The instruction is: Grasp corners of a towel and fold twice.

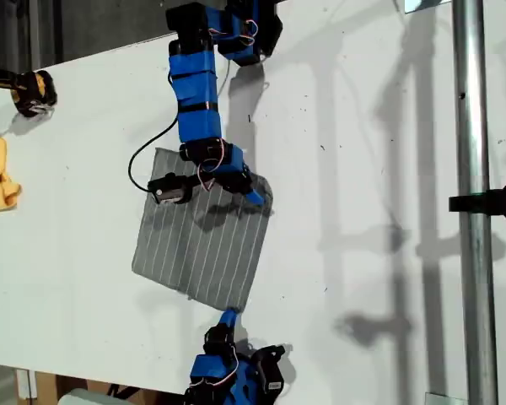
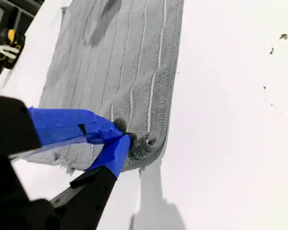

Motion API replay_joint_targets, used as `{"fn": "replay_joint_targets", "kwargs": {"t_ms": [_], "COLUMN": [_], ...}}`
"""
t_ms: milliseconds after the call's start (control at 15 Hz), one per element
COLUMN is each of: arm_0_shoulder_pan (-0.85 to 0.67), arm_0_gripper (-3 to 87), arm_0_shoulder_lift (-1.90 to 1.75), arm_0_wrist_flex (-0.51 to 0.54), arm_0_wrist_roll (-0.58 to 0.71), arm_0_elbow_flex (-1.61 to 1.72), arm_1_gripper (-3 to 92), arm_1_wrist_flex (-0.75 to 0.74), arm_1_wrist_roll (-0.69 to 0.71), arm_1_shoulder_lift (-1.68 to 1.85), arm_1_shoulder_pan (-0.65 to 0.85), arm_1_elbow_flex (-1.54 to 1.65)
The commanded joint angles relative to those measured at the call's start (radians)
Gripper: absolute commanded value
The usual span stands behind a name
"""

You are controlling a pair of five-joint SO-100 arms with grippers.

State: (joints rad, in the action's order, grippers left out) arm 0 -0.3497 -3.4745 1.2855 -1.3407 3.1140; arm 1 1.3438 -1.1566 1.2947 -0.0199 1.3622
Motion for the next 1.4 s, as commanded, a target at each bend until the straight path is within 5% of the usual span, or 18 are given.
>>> {"fn": "replay_joint_targets", "kwargs": {"t_ms": [0,1000,1333], "arm_0_shoulder_pan": [-0.012,-0.015,-0.017], "arm_0_gripper": [-1.5,-1.5,-1.5], "arm_0_shoulder_lift": [0.0,0.0,0.0], "arm_0_wrist_flex": [-0.017,-0.017,-0.017], "arm_0_wrist_roll": [0.002,0.003,0.005], "arm_0_elbow_flex": [0.005,0.005,0.005], "arm_1_gripper": [29.4,27.4,27.2], "arm_1_wrist_flex": [-0.015,-0.058,0.097], "arm_1_wrist_roll": [-0.003,-0.037,-0.029], "arm_1_shoulder_lift": [-0.014,-0.202,-0.152], "arm_1_shoulder_pan": [-0.005,0.009,0.008], "arm_1_elbow_flex": [-0.012,-0.121,-0.259]}}
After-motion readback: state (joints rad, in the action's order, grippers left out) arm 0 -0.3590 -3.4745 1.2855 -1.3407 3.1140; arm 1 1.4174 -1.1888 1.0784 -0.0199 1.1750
